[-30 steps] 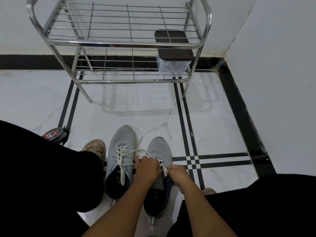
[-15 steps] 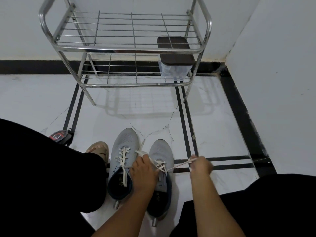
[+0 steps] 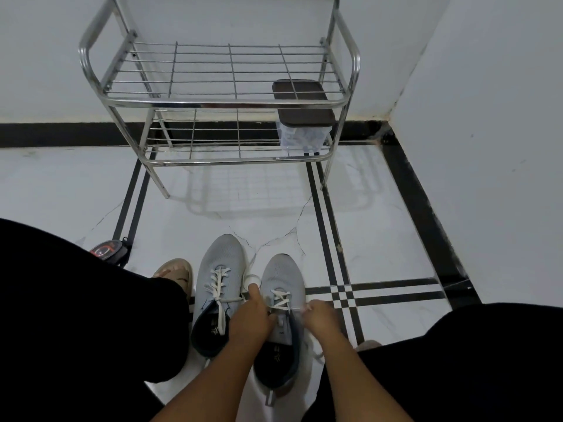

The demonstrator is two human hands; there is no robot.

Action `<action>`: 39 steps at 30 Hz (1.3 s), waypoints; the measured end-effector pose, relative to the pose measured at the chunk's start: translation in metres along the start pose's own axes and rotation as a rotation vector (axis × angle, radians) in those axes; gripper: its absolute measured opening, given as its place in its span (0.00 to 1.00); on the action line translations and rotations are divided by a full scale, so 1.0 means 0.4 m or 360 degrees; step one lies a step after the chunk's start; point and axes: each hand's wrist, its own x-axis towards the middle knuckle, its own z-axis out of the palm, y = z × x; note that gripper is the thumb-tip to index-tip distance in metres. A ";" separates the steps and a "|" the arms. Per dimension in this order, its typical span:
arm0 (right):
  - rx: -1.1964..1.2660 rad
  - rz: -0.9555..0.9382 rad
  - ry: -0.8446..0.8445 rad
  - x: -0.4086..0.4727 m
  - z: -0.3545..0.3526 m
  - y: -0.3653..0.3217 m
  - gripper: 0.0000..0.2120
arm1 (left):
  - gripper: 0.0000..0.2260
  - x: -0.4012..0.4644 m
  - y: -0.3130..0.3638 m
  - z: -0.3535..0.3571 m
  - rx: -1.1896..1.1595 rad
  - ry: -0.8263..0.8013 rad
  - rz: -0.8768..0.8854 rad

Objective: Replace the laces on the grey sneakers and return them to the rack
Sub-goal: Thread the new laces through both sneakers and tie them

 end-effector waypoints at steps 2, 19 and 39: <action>0.0444 0.0404 0.0353 0.016 -0.046 0.017 0.12 | 0.23 -0.001 -0.010 -0.007 0.0009 -0.0016 -0.0047; -0.0300 -0.0058 0.0081 0.002 0.012 -0.008 0.11 | 0.11 0.025 -0.016 -0.020 0.0130 -0.0023 -0.0106; -0.0440 -0.0323 0.0027 -0.048 0.023 -0.093 0.11 | 0.08 -0.005 -0.049 -0.001 -0.0631 -0.0138 -0.0402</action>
